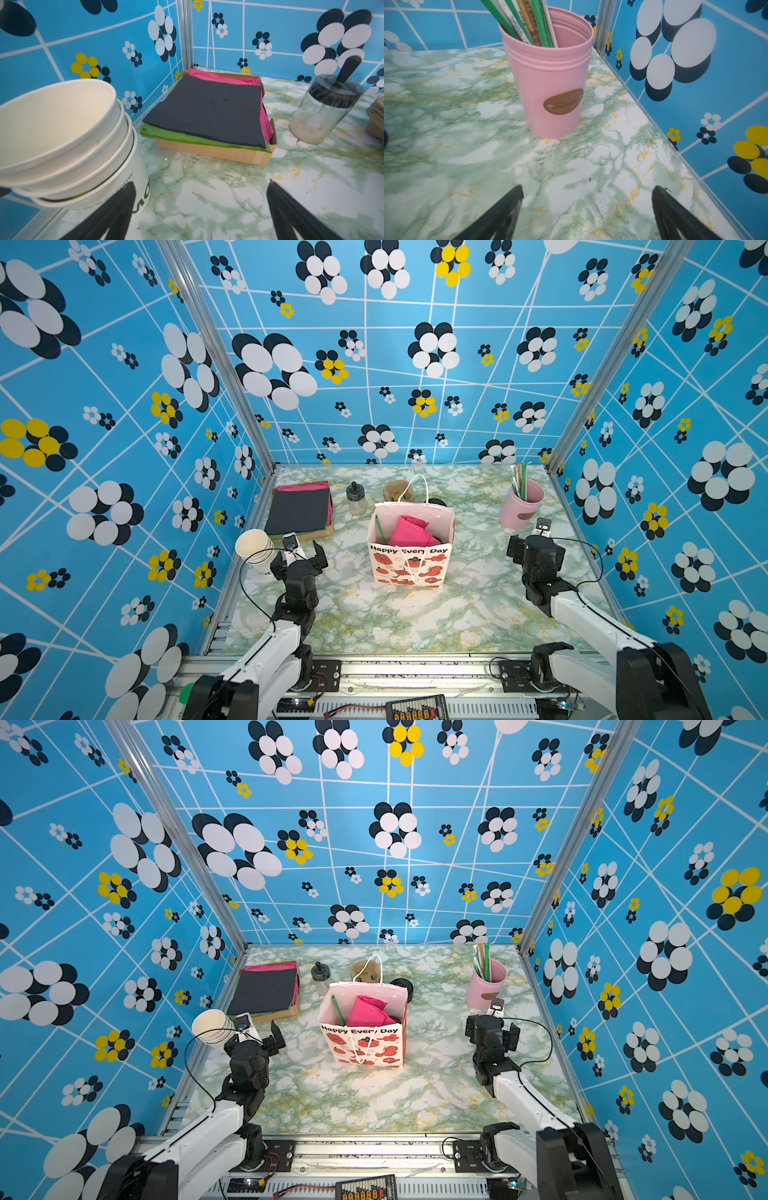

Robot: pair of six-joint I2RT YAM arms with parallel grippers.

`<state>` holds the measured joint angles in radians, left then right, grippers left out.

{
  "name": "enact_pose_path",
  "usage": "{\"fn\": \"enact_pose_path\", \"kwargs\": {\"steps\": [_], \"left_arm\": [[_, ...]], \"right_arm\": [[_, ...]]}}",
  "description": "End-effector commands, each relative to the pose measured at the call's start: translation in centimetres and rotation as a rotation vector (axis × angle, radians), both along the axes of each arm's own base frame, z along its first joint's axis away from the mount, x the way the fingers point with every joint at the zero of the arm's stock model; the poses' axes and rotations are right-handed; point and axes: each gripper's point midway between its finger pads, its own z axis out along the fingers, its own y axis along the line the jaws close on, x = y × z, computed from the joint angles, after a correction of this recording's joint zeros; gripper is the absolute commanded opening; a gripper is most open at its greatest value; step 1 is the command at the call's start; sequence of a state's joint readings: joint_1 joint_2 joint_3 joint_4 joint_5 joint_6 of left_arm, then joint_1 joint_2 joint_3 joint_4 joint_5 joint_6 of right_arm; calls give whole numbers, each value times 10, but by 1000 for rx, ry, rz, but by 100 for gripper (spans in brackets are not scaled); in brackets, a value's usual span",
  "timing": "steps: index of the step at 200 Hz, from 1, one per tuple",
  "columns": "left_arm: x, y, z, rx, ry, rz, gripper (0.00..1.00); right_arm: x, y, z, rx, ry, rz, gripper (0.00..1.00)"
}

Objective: Pack the takeout coffee

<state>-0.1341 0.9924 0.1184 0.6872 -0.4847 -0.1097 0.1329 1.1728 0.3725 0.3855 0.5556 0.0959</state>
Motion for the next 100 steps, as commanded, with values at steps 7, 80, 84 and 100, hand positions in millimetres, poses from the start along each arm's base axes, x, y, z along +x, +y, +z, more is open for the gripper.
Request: {"fn": "enact_pose_path", "kwargs": {"steps": [7,80,84,100], "left_arm": [[23,-15,18,50,-106,-102,99],[64,-44,-13,96,-85,-256,99],[64,-44,-13,96,-83,-255,99],[69,-46,-16,87,-42,-266,99]], "right_arm": [[32,17,7,-4,-124,113,99],[56,24,-18,64,-174,215,99],[57,25,-18,63,-170,222,99],[61,27,-23,83,-112,239,99]]}}
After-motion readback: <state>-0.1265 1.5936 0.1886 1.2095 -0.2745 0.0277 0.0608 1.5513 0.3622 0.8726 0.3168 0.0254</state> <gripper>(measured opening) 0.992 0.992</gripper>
